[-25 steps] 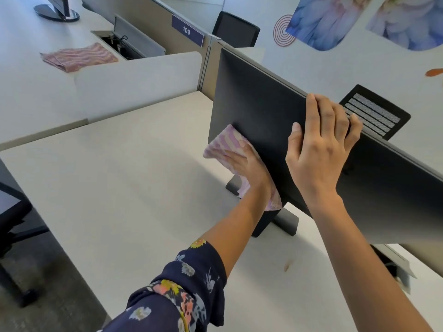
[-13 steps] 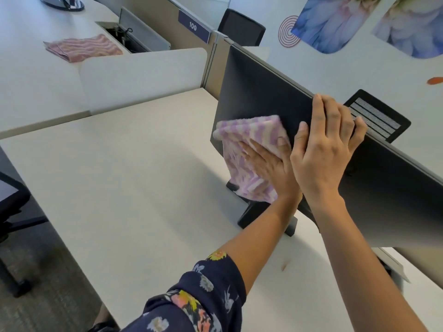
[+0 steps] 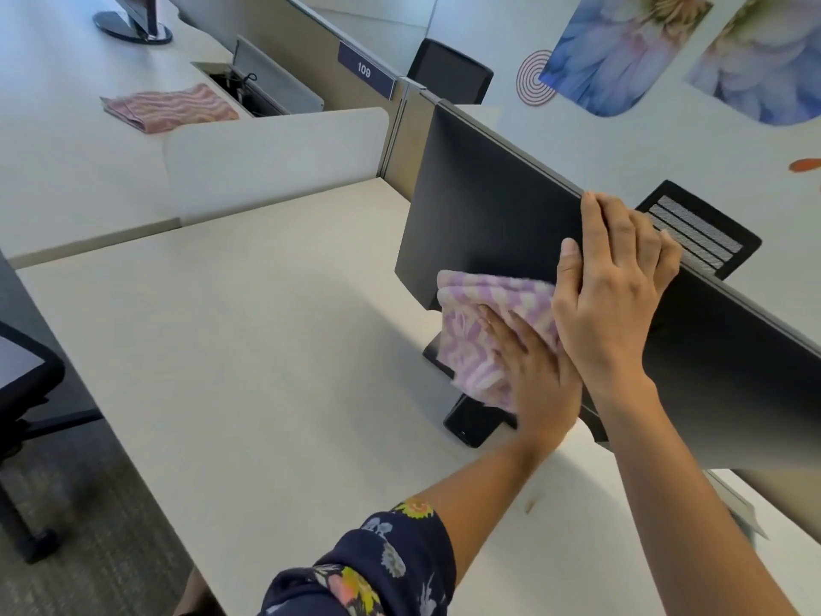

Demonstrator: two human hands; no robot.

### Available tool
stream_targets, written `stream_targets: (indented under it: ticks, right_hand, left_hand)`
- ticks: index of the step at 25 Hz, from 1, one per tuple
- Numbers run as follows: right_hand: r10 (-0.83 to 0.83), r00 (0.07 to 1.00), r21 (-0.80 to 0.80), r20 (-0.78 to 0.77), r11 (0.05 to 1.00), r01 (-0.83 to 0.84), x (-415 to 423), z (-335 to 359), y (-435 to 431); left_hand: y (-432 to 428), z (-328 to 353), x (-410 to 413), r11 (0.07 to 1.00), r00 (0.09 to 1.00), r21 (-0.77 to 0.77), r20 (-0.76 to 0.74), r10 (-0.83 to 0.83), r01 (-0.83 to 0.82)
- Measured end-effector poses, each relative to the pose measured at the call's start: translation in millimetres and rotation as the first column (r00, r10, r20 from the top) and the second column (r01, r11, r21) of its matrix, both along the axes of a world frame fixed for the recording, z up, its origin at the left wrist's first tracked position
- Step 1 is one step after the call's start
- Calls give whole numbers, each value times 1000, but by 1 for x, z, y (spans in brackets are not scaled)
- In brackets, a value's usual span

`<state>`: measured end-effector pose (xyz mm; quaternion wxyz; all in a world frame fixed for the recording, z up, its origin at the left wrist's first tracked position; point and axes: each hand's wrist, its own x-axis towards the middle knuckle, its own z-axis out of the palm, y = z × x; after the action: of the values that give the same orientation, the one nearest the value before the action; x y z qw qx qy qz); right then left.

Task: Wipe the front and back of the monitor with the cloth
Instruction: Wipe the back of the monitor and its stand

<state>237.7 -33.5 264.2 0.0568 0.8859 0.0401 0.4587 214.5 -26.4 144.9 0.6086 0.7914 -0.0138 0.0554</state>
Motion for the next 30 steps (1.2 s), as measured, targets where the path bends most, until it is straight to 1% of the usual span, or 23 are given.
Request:
stream_targets:
  ticks: [1,2,3,4,6,8,10,12,14,15,17,18,19,20,21,22,23,24,25,26,28,29,30]
  right_hand:
    - [13,1000,-1,-13,1000,-13,-2,1,-2]
    - [17,1000,-2,-15,1000,-17,-3,1,-2]
    - [16,1000,-5,-12,1000,-16,-3,1,-2]
    - [14,1000,-7,-8,1000,-14,-3,1,-1]
    - [17,1000,-5,-1,1000,-17,-2,1,2]
    - [21,1000,1,9,1000,-21,-1,0,3]
    - [23,1000,0,18,1000,-23,-1,-1,1]
    - [22,999,-2,28,1000,-22,-1,-1,-1]
    - [35,999,6,34,999,-35,0,-1,-1]
    - [39,999,12,37,999,-40,0,-1,-1]
    - [45,998,24,49,999,-46,2,-3,-2]
    - [50,997,31,53,998,-51,2,-4,-1]
    - [54,997,36,57,998,-56,3,-4,-1]
    - [56,997,39,60,998,-58,3,-4,-1]
    - [56,997,40,61,997,-59,2,-4,-2]
    - [57,997,40,58,997,-59,2,-3,-1]
    - [59,997,40,52,997,-61,1,-4,-1]
    - [61,997,38,48,997,-63,1,-4,0]
    - [61,997,38,46,997,-63,2,-4,1]
    - [59,997,39,47,997,-60,2,-4,2]
    - [53,997,39,47,998,-55,4,-3,2]
    - [53,998,41,41,998,-55,4,-3,1]
    - [54,998,43,34,998,-55,4,-2,-1]
  left_hand:
    - [-1,-25,0,990,999,134,20,-37,34]
    - [3,-43,2,976,995,191,-3,-100,99]
    - [4,-60,8,962,992,242,-28,-122,125]
    - [11,-65,8,959,988,245,-90,-122,141]
    - [12,-69,13,982,976,144,-195,-96,126]
    - [9,-60,19,994,977,44,-193,-94,105]
    - [7,-50,22,996,987,-62,-145,-73,65]
    - [7,-41,24,992,995,-130,-100,-6,-7]
    - [3,-34,24,993,997,-102,-43,61,-65]
    - [-1,-31,23,997,998,-43,-24,62,-63]
    - [-13,-35,15,979,999,204,33,10,-17]
    - [-16,-40,9,944,994,328,87,-61,29]
    - [-16,-48,3,898,969,435,182,-166,72]
    - [-13,-55,1,854,912,513,303,-277,89]
    - [-8,-64,2,817,831,573,421,-364,68]
    - [-1,-73,5,799,759,601,507,-408,27]
    - [6,-79,11,792,712,610,563,-418,-18]
    - [12,-81,18,795,691,605,597,-407,-54]
    - [15,-78,23,813,690,577,620,-374,-77]
    - [15,-76,28,843,709,531,626,-324,-84]
    - [15,-63,38,897,775,433,597,-208,-93]
    - [17,-56,45,908,794,408,582,-174,-100]
    - [21,-54,53,910,792,396,591,-150,-122]
